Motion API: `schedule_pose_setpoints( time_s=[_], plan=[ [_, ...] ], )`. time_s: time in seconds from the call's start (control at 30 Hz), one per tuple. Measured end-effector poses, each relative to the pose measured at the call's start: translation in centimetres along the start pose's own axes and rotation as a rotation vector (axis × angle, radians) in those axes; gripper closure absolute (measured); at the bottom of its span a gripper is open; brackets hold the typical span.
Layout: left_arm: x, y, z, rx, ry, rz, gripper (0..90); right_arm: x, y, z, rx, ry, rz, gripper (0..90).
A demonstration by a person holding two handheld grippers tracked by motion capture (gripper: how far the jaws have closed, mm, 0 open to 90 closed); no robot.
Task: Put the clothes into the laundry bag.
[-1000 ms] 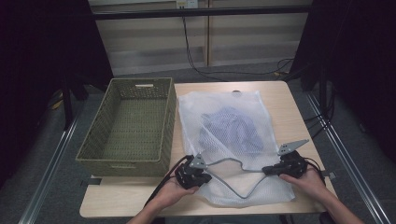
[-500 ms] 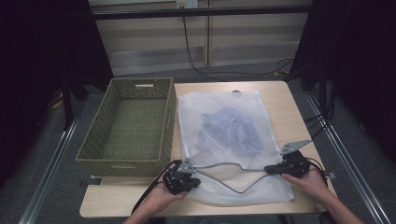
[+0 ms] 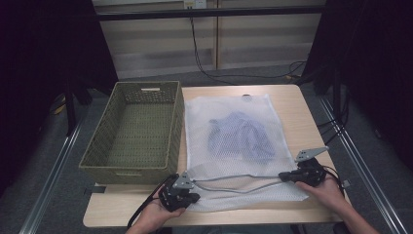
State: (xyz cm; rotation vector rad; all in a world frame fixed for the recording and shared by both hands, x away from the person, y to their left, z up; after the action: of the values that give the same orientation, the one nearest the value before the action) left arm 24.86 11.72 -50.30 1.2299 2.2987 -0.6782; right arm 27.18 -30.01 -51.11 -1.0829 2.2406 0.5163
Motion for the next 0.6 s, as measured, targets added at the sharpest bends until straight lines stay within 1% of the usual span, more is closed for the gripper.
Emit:
schedule_pose_setpoints(
  time_s=[0.03,0.1,0.13,0.17,0.2,0.23,0.3,0.33,0.37,0.4,0.43,0.47,0.5,0.53,0.57,0.6],
  plan=[
    [0.2,-0.1,-0.1,0.002,-0.004,-0.014,87.5,0.0,0.0,0.0,0.002,0.000,0.003,90.0],
    [0.5,-0.1,-0.3,0.007,-0.008,-0.018,87.5,0.0,0.1,0.0,0.003,0.003,0.006,90.0],
    [0.6,0.0,-0.5,0.004,0.001,-0.013,87.4,-0.1,0.1,0.0,0.004,0.004,0.006,90.0],
    [0.6,0.0,-0.5,0.008,-0.003,-0.012,87.4,-0.1,0.1,0.0,0.007,0.002,0.002,90.0],
    [0.6,-0.1,-0.5,0.008,-0.002,-0.021,87.1,-0.1,0.1,0.0,0.012,0.002,0.000,90.0],
    [0.6,-0.1,-0.4,0.021,-0.012,-0.029,85.4,-0.1,0.2,0.0,0.012,0.002,-0.001,90.0],
    [0.5,-0.1,-0.3,0.029,-0.016,-0.014,80.3,-0.1,0.3,0.1,-0.006,-0.001,0.002,87.2],
    [0.4,0.0,-0.2,0.038,-0.020,-0.004,78.7,-0.2,0.3,0.1,-0.005,0.000,-0.003,85.5],
    [0.3,0.0,-0.1,0.045,-0.020,-0.005,77.7,-0.3,0.4,0.1,-0.007,-0.003,-0.007,84.0],
    [0.2,-0.1,0.1,0.053,-0.034,-0.020,76.1,-0.4,0.5,0.0,-0.020,-0.024,-0.010,82.3],
    [0.0,-0.2,0.0,0.062,-0.027,-0.004,76.2,-0.5,0.5,-0.1,-0.027,-0.045,-0.013,81.1],
    [-0.2,-0.4,-0.1,0.066,-0.043,-0.008,76.1,-0.7,0.6,-0.3,-0.027,-0.077,-0.008,79.4],
    [-0.3,-0.5,-0.2,0.074,-0.063,-0.013,74.1,-0.9,0.7,-0.6,-0.022,-0.109,-0.006,74.1],
    [-0.5,-0.7,-0.4,0.069,-0.083,-0.014,71.9,-1.0,0.8,-0.8,-0.015,-0.129,-0.006,71.6],
    [-0.7,-0.8,-0.6,0.054,-0.104,-0.014,67.5,-1.0,0.8,-1.2,-0.016,-0.165,-0.001,68.8],
    [-0.8,-0.9,-0.8,0.049,-0.124,-0.018,64.1,-1.1,0.9,-1.4,-0.019,-0.190,0.006,66.7]
  ],
)
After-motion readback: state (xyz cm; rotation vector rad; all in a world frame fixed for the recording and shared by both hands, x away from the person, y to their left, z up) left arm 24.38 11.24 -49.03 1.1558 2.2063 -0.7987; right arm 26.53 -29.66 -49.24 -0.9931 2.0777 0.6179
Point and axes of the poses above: each handheld gripper's, and its own axes: z roughly forward along the jaws, x roughly out of its underside, y roughly to its left, the point moved 2 cm from there along z, roughly forward along the jaws, and after that the axes turned 9 degrees about -z, right-handed, at the moved point
